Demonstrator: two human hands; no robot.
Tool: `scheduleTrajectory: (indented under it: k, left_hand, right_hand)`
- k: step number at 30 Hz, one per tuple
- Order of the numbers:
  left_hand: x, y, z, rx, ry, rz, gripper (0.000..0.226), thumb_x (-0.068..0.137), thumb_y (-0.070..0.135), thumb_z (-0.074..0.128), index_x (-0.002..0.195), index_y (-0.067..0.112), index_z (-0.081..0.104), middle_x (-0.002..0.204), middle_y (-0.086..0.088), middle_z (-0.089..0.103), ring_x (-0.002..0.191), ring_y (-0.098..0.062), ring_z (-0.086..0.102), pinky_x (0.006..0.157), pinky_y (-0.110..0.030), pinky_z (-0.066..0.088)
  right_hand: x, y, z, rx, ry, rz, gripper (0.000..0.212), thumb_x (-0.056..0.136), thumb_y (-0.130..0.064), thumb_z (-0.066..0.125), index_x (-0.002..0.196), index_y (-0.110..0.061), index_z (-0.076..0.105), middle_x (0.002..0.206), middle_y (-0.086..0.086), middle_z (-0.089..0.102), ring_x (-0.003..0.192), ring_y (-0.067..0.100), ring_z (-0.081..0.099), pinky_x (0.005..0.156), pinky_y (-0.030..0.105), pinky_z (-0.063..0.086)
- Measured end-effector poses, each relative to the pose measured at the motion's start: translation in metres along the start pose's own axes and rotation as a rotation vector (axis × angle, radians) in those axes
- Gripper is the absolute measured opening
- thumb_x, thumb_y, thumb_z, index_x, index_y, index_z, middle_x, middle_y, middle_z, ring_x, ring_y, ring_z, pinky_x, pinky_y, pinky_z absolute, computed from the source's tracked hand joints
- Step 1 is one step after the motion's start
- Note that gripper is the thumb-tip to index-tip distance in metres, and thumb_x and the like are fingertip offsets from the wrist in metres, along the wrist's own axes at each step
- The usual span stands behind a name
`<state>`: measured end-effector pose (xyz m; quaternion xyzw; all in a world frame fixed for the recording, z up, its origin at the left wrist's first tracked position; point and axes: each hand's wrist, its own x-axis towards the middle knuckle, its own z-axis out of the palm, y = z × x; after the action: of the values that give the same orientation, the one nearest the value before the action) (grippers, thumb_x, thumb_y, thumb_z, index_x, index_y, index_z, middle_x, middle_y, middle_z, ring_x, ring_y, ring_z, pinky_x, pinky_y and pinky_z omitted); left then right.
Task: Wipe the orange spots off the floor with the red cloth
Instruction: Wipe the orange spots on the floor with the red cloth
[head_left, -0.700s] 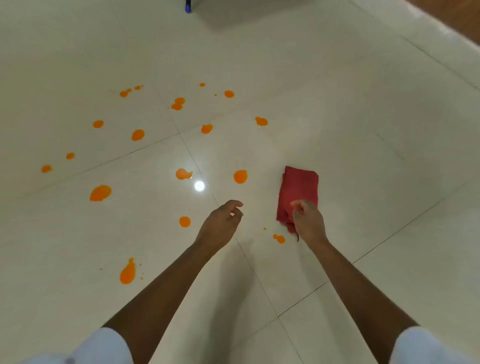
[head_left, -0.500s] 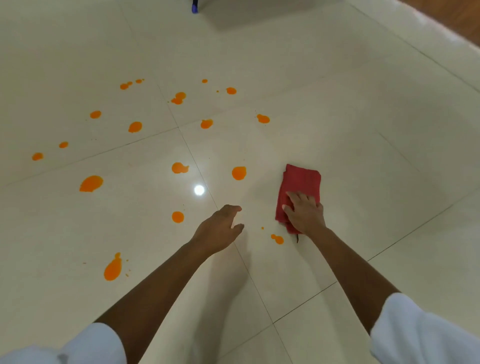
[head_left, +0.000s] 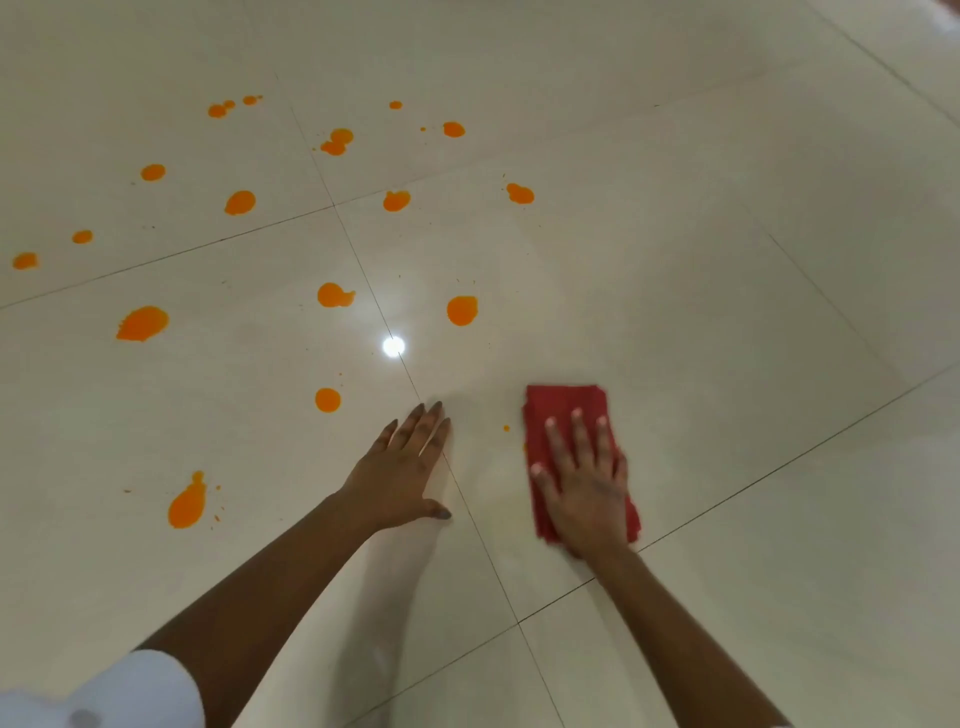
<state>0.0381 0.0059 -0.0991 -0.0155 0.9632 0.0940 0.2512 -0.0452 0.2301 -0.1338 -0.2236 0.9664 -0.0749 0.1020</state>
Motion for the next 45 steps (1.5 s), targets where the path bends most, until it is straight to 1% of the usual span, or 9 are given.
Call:
scheduleTrajectory:
  k: [6, 12, 18, 24, 29, 32, 38, 42, 45]
  left_hand:
    - [-0.004, -0.009, 0.014, -0.043, 0.003, -0.042, 0.118, 0.074, 0.069, 0.053, 0.137, 0.009, -0.026, 0.14, -0.004, -0.037, 0.132, -0.019, -0.032, 0.117, -0.039, -0.006]
    - [-0.003, -0.008, 0.015, -0.042, 0.023, -0.037, 0.117, 0.073, 0.068, 0.054, 0.143, 0.007, -0.017, 0.14, -0.006, -0.038, 0.131, -0.025, -0.033, 0.115, -0.039, -0.008]
    - [0.002, -0.001, 0.015, -0.026, 0.021, -0.109, 0.123, 0.068, 0.075, 0.052, 0.142, 0.01, -0.021, 0.139, -0.004, -0.04, 0.131, -0.02, -0.034, 0.115, -0.039, -0.007]
    - [-0.005, -0.004, 0.016, -0.034, 0.06, -0.116, 0.114, 0.073, 0.072, 0.049, 0.143, 0.012, -0.018, 0.139, -0.004, -0.038, 0.133, -0.022, -0.032, 0.114, -0.037, -0.009]
    - [-0.031, -0.023, 0.033, -0.014, 0.135, -0.117, 0.107, 0.067, 0.079, 0.038, 0.143, 0.004, 0.027, 0.152, -0.014, 0.017, 0.139, -0.031, 0.022, 0.104, -0.049, 0.039]
    - [-0.045, -0.04, 0.046, 0.007, 0.166, -0.154, 0.101, 0.069, 0.079, 0.027, 0.138, 0.005, 0.031, 0.147, -0.015, 0.035, 0.137, -0.029, 0.026, 0.108, -0.044, 0.03]
    - [-0.068, -0.045, 0.055, -0.012, 0.169, -0.192, 0.094, 0.071, 0.073, 0.028, 0.136, 0.005, 0.034, 0.144, -0.015, 0.041, 0.135, -0.027, 0.024, 0.104, -0.044, 0.023]
    - [-0.088, -0.049, 0.063, -0.019, 0.191, -0.248, 0.092, 0.072, 0.072, 0.027, 0.136, 0.007, 0.035, 0.144, -0.014, 0.042, 0.135, -0.027, 0.025, 0.107, -0.048, 0.035]
    - [-0.103, -0.052, 0.069, -0.022, 0.222, -0.29, 0.092, 0.07, 0.073, 0.043, 0.134, 0.007, 0.042, 0.142, -0.013, 0.044, 0.135, -0.027, 0.032, 0.108, -0.047, 0.034]
  right_hand:
    - [0.021, -0.069, 0.02, 0.01, 0.023, -0.321, 0.057, 0.088, -0.045, 0.033, 0.143, -0.034, 0.028, 0.152, 0.002, 0.028, 0.141, 0.031, 0.021, 0.108, 0.054, 0.025]
    - [0.009, 0.001, 0.01, 0.017, 0.148, 0.256, 0.058, 0.09, -0.043, 0.023, 0.146, -0.03, 0.021, 0.155, 0.006, 0.019, 0.143, 0.031, 0.009, 0.11, 0.055, 0.016]
    - [0.01, -0.074, 0.024, 0.019, 0.051, -0.229, 0.056, 0.088, -0.043, 0.032, 0.143, -0.031, 0.032, 0.152, 0.005, 0.029, 0.14, 0.032, 0.022, 0.106, 0.055, 0.028]
    - [0.032, -0.004, 0.011, 0.028, 0.142, 0.236, 0.059, 0.088, -0.045, 0.021, 0.146, -0.032, 0.019, 0.156, 0.005, 0.017, 0.143, 0.031, 0.006, 0.11, 0.054, 0.013]
    - [-0.048, -0.096, 0.038, 0.005, 0.084, -0.206, 0.059, 0.085, -0.042, 0.037, 0.142, -0.03, 0.032, 0.151, 0.007, 0.031, 0.14, 0.032, 0.02, 0.106, 0.053, 0.02]
    - [0.033, -0.105, 0.028, -0.074, 0.078, -0.346, 0.055, 0.085, -0.041, 0.035, 0.138, -0.031, 0.041, 0.147, 0.005, 0.039, 0.136, 0.032, 0.031, 0.104, 0.055, 0.032]
    - [-0.006, -0.08, 0.031, 0.026, 0.147, 0.081, 0.057, 0.086, -0.04, 0.032, 0.141, -0.025, 0.037, 0.149, 0.011, 0.034, 0.138, 0.037, 0.024, 0.103, 0.059, 0.028]
    - [-0.032, -0.145, 0.045, -0.042, 0.052, -0.289, 0.059, 0.087, -0.044, 0.034, 0.143, -0.028, 0.031, 0.15, 0.009, 0.032, 0.139, 0.034, 0.024, 0.103, 0.058, 0.029]
    - [0.024, -0.161, 0.039, -0.06, 0.076, -0.249, 0.055, 0.085, -0.043, 0.035, 0.137, -0.027, 0.045, 0.145, 0.009, 0.041, 0.134, 0.036, 0.034, 0.1, 0.06, 0.032]
